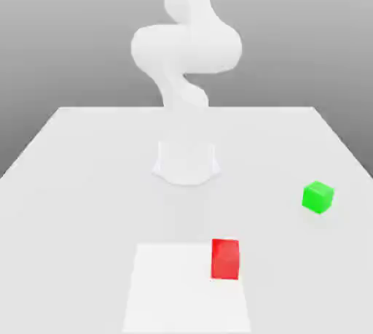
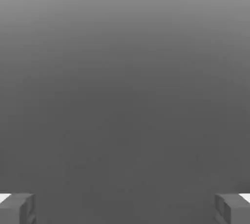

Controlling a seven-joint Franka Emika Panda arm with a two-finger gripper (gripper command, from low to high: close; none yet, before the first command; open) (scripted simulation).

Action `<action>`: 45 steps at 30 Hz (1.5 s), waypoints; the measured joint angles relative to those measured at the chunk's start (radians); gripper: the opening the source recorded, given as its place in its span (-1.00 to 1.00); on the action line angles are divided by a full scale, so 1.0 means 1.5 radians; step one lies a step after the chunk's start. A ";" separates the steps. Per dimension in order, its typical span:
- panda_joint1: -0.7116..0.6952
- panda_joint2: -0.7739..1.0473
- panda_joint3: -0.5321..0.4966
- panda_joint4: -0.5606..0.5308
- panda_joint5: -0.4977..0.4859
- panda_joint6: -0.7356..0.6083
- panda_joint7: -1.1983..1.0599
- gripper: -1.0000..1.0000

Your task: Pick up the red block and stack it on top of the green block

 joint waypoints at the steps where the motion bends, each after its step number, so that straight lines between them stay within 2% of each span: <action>1: -0.001 0.026 0.007 -0.016 0.000 0.016 0.008 0.00; 18: 0.020 0.448 0.091 -0.284 0.001 0.279 0.145 0.00; 21: 0.022 0.520 0.085 -0.291 -0.022 0.335 0.169 0.00; 25: 0.054 0.617 0.043 -0.279 -0.068 0.416 0.204 0.00; 26: 0.060 0.634 0.035 -0.277 -0.076 0.431 0.210 -1.00; 33: 0.060 0.635 0.035 -0.277 -0.078 0.432 0.211 -1.00; 40: 0.050 0.488 0.071 -0.299 -0.004 0.308 0.165 -1.00; 42: 0.065 0.467 0.090 -0.305 0.008 0.293 0.193 -1.00; 45: 0.134 0.445 0.126 -0.313 0.023 0.280 0.252 -1.00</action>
